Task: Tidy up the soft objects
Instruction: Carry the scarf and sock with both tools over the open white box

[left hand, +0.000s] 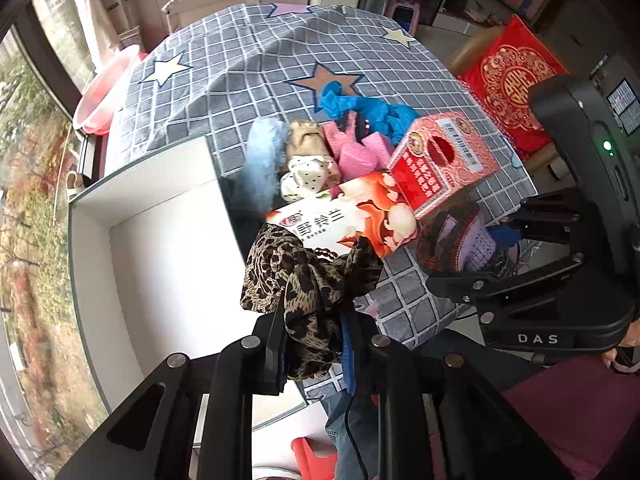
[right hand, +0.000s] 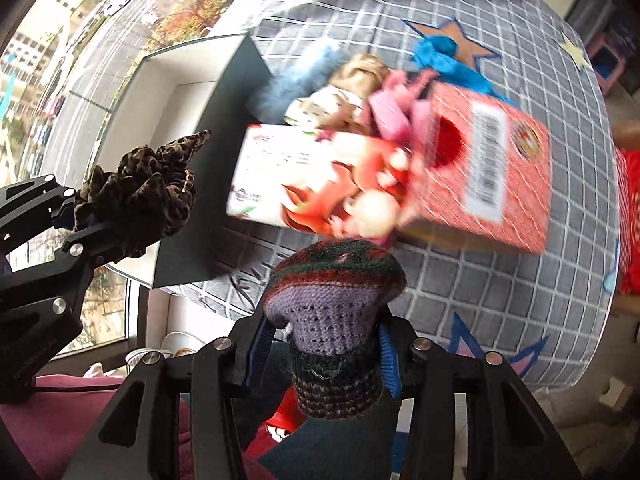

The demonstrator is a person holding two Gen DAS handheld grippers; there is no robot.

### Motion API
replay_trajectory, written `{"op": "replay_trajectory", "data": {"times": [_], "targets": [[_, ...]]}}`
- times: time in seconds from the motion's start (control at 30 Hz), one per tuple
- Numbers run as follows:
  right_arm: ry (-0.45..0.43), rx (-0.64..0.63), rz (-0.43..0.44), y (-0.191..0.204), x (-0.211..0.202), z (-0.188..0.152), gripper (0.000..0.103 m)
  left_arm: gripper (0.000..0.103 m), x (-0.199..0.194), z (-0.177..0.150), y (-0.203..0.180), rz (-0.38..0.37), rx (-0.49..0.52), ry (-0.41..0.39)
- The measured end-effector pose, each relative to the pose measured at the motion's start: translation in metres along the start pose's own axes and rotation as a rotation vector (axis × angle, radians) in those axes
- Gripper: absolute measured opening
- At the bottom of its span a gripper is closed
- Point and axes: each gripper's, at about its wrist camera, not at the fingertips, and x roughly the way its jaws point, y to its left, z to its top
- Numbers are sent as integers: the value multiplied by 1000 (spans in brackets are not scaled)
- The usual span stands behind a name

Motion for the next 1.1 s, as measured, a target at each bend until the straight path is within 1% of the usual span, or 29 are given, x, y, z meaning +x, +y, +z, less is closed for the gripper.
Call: {"op": "replay_trajectory", "data": {"times": [0.23,0.4,0.53,0.73,0.93,1.1], "targets": [[8,-144,0,48,-2,27,47,22,-4,-13,47,26,-153,-23],[13,-219,0,74,-5,40,47,22,0,-25,71,37,-221,-19],[8,-235,9,88,-8,52,47,22,2,-33,82,42,-258,-21],[-3,-259,35,113,-12,72,47,22,0,-40,96,51,-313,-48],[6,-336,29,142,-7,76,47,22,2,-46,109,61,-341,-50],[19,-351,28,149,-4,79,47,22,4,-52,116,64,-360,-44]]}}
